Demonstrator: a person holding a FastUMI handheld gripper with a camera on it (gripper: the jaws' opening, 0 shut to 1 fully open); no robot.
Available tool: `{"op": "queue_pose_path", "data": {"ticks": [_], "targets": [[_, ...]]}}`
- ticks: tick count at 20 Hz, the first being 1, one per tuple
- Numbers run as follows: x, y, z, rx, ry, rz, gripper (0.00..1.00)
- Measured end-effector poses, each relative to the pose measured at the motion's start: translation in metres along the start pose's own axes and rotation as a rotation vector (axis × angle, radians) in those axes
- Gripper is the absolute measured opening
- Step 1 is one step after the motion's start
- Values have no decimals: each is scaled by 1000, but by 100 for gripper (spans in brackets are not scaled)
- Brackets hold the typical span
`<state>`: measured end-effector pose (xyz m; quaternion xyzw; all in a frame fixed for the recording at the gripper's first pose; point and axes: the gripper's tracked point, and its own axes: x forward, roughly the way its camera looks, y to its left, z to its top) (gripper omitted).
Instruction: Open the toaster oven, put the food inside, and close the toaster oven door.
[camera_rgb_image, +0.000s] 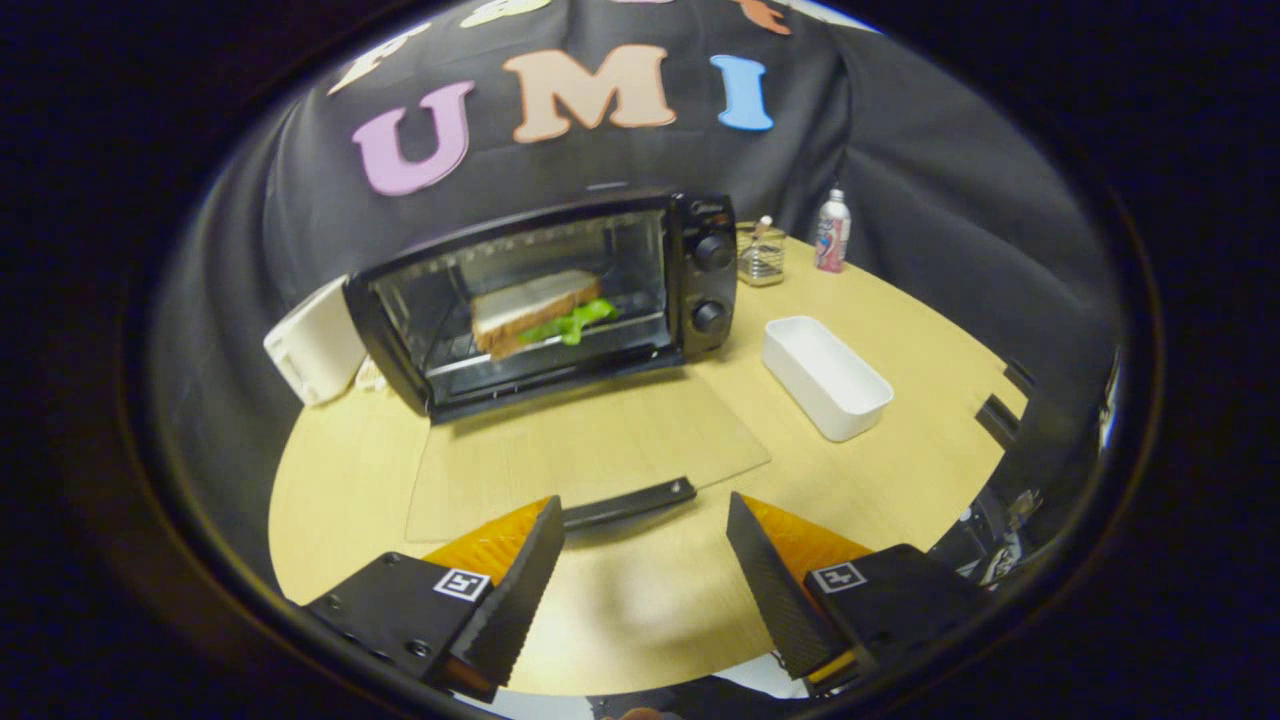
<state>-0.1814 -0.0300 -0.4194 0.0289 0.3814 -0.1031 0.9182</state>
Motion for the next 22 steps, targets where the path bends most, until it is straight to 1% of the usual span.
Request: {"op": "queue_pose_path", "data": {"ticks": [2, 11, 15, 17, 19, 22], "targets": [[4, 7, -12, -38, 29, 15, 100], [29, 22, -34, -74, 80, 56, 100], [33, 22, -37, -47, 83, 72, 99], [31, 19, -37, -35, 83, 60, 100], [29, 17, -38, -41, 80, 50, 100], [30, 21, -41, -54, 89, 64, 100]]}}
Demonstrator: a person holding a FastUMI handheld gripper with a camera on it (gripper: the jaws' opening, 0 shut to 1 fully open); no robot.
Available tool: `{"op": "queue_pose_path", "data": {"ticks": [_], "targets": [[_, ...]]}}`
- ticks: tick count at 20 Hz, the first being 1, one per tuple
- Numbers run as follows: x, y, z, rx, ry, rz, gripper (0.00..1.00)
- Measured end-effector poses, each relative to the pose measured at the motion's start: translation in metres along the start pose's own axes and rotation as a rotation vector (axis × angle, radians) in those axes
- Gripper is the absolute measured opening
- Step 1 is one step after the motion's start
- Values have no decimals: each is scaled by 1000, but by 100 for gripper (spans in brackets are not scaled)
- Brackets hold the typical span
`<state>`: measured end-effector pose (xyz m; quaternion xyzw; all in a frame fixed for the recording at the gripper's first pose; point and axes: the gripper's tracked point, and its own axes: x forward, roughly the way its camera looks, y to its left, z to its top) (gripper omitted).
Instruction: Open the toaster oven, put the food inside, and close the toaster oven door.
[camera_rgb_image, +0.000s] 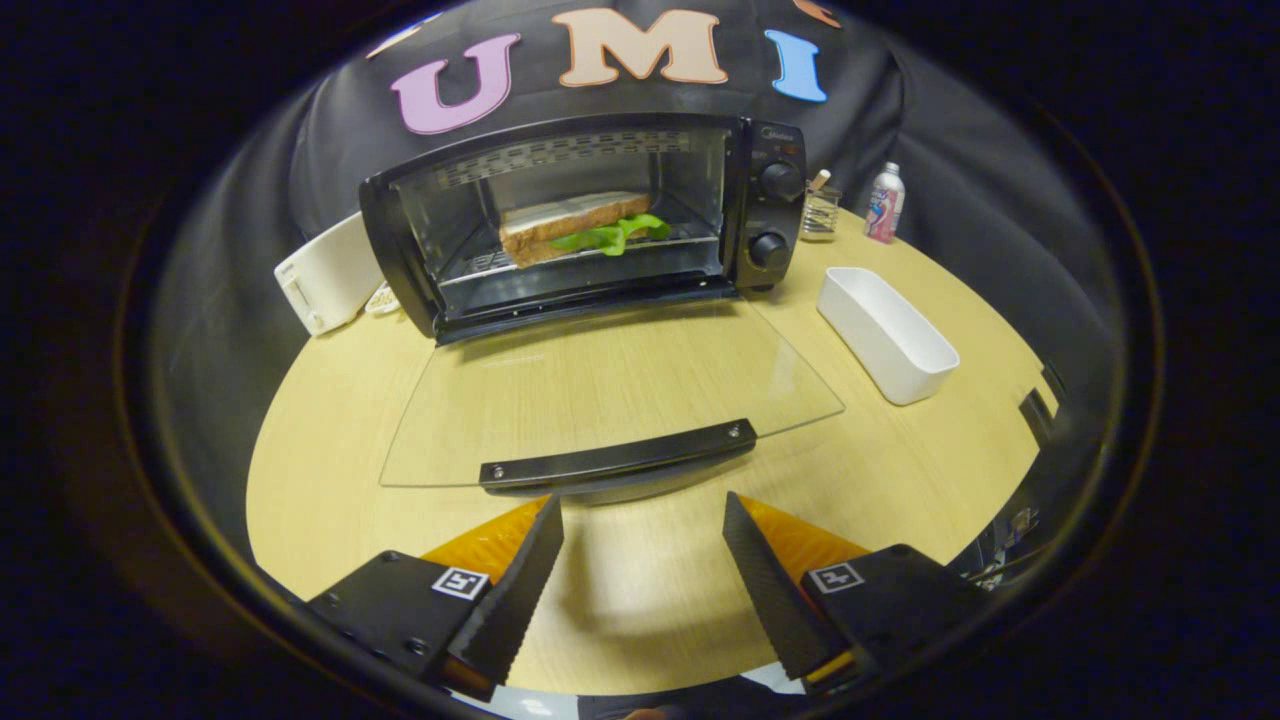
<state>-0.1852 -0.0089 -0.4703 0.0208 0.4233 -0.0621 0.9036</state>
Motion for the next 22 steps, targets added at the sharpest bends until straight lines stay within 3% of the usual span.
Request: {"op": "queue_pose_path", "data": {"ticks": [11, 22], "targets": [[10, -2, -14, -83, 50, -13, 100], [7, 8, 6, -114, -12, 25, 100]]}}
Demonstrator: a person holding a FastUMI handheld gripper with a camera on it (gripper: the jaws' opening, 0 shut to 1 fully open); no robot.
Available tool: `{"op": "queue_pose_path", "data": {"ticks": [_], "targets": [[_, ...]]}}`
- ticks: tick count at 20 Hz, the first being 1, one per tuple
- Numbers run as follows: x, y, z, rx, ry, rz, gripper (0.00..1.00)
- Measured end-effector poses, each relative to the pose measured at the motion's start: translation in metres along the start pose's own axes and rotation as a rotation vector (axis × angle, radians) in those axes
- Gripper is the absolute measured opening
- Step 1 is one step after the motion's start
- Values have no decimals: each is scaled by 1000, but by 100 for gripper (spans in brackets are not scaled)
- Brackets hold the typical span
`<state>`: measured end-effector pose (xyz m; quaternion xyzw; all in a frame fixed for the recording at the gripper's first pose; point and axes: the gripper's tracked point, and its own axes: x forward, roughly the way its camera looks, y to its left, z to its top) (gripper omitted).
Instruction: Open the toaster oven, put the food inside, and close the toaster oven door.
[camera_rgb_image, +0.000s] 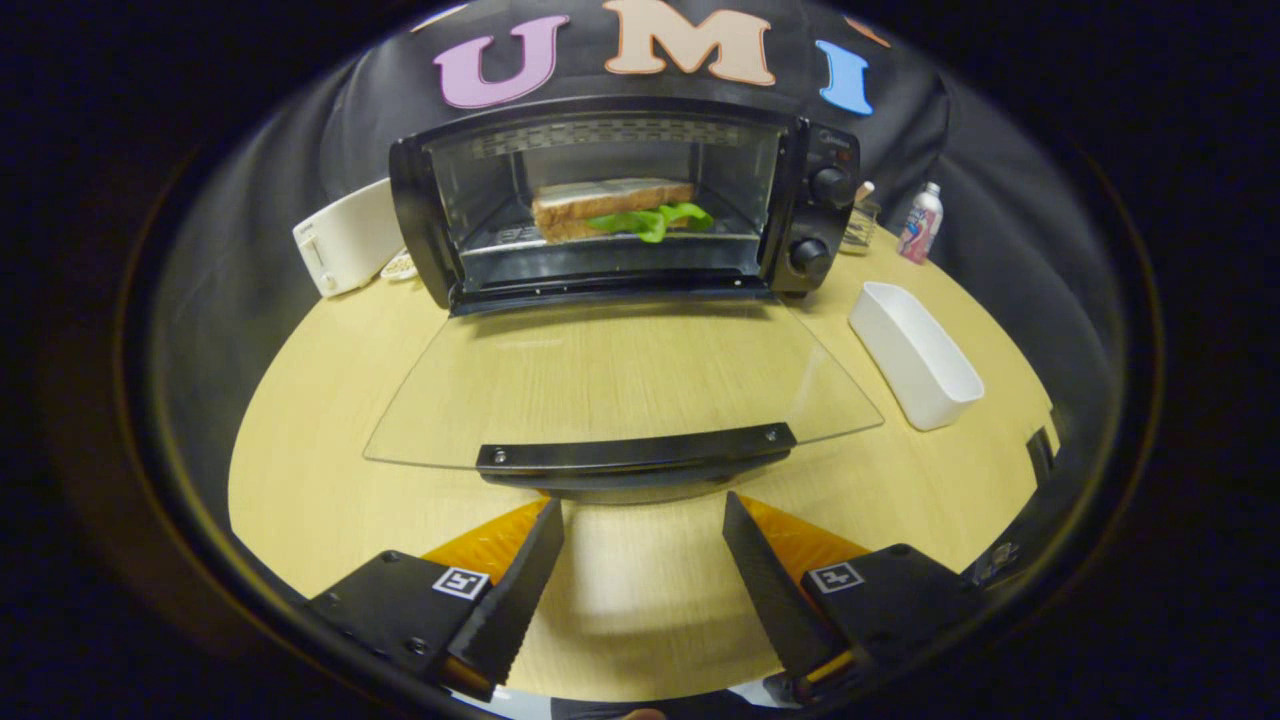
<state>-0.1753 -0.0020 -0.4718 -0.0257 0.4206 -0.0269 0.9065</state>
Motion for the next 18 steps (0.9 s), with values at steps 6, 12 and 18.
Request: {"op": "queue_pose_path", "data": {"ticks": [6, 12, 18], "targets": [[-19, 16, 57, 64, -139, 67, 100], [-27, 22, 131, 84, -271, 65, 100], [-20, 31, 187, 122, -354, 87, 100]]}}
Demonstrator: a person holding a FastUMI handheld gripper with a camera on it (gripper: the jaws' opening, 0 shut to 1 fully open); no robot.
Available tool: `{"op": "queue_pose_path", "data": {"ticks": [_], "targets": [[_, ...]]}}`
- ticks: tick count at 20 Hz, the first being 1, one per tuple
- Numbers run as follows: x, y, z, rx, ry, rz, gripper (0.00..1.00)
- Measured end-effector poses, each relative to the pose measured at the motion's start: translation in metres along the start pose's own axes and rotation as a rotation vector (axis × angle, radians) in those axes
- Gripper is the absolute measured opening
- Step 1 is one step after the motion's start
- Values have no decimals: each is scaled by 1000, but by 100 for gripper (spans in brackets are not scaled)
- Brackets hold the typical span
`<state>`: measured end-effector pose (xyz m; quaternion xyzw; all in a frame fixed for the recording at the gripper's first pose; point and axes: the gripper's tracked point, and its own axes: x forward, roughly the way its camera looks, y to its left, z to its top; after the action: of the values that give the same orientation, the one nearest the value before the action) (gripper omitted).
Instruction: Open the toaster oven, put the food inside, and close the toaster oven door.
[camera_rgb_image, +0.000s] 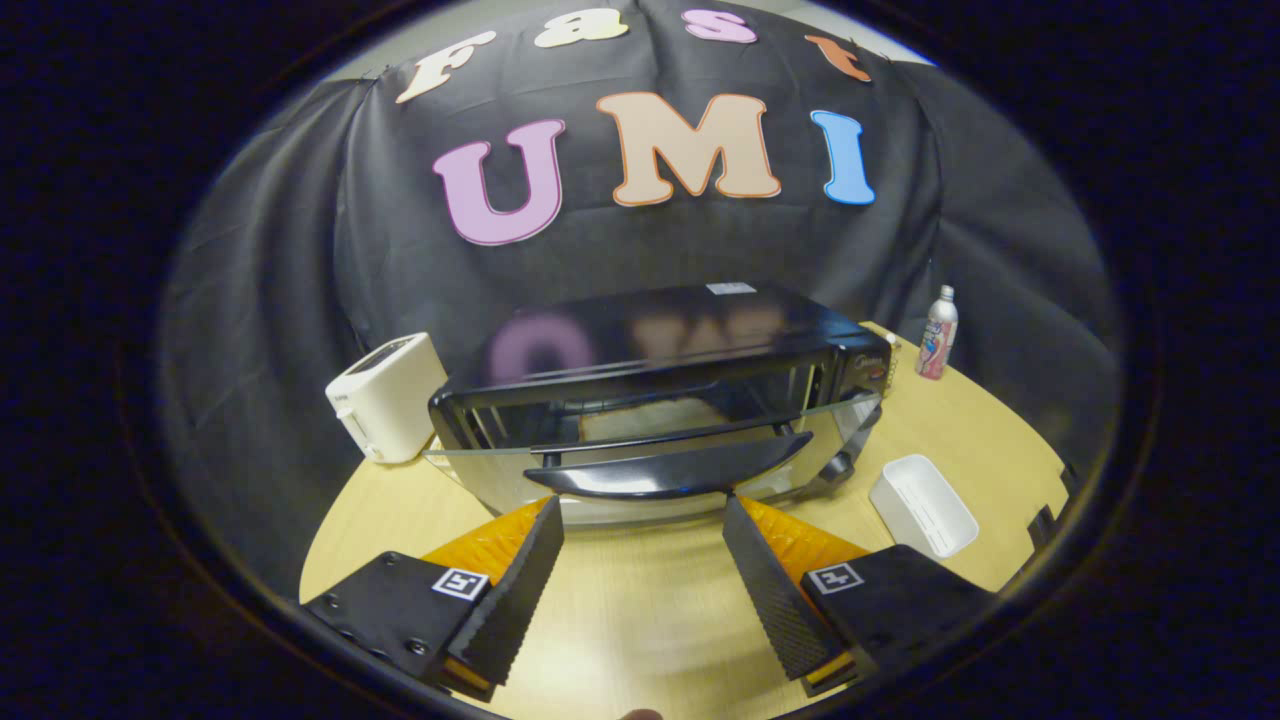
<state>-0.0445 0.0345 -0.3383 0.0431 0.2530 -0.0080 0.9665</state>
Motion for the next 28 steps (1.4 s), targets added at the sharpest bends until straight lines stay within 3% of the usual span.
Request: {"op": "queue_pose_path", "data": {"ticks": [6, 10, 22, 28], "targets": [[13, 1, 33, 17, -55, 6, 100], [-4, -5, 60, 10, -95, 4, 99], [-86, -28, 271, -89, -419, -49, 99], [-94, -34, 308, -69, -496, -41, 99]]}}
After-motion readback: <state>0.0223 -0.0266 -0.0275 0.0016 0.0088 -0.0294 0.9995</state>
